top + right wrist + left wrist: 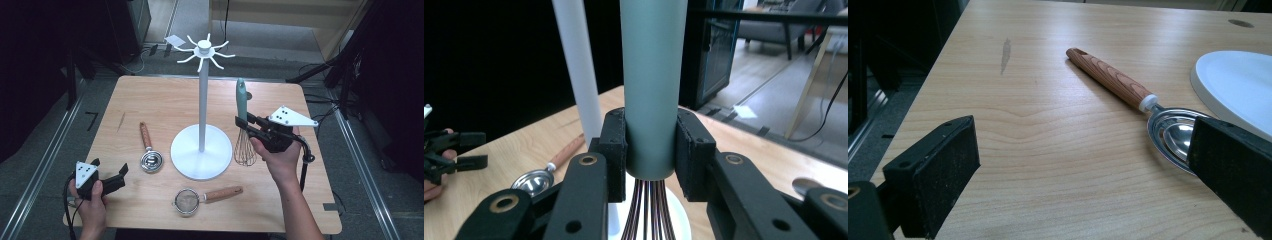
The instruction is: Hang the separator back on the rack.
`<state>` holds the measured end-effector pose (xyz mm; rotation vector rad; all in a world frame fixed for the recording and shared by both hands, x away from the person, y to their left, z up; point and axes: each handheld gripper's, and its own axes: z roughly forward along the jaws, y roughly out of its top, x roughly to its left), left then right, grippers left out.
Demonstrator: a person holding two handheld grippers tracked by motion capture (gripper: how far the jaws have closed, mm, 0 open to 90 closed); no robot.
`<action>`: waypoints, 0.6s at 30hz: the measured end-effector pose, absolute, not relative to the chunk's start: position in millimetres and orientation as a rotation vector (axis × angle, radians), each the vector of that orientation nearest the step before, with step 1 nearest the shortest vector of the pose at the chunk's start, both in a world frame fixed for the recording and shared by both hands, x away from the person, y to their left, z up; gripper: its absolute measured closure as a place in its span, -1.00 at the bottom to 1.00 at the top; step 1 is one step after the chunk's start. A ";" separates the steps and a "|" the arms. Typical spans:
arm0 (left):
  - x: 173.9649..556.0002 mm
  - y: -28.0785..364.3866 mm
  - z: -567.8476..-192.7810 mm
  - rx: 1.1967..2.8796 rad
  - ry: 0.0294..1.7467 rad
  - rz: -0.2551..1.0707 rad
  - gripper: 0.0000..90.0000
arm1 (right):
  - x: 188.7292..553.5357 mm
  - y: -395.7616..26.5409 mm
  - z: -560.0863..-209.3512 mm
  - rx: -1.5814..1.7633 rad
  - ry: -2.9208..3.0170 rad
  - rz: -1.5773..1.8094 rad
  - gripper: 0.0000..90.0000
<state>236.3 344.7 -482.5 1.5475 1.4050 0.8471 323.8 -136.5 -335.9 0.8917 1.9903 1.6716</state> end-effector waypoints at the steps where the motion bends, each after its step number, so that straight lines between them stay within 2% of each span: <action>1: 236.3 344.6 -482.5 1.548 1.407 0.847 -0.99 | 322.3 -134.8 -334.0 0.883 1.983 1.671 0.58; 18: 236.3 344.4 -482.5 1.550 1.408 0.849 -0.99 | 320.1 -124.8 -308.8 0.861 1.922 1.764 0.58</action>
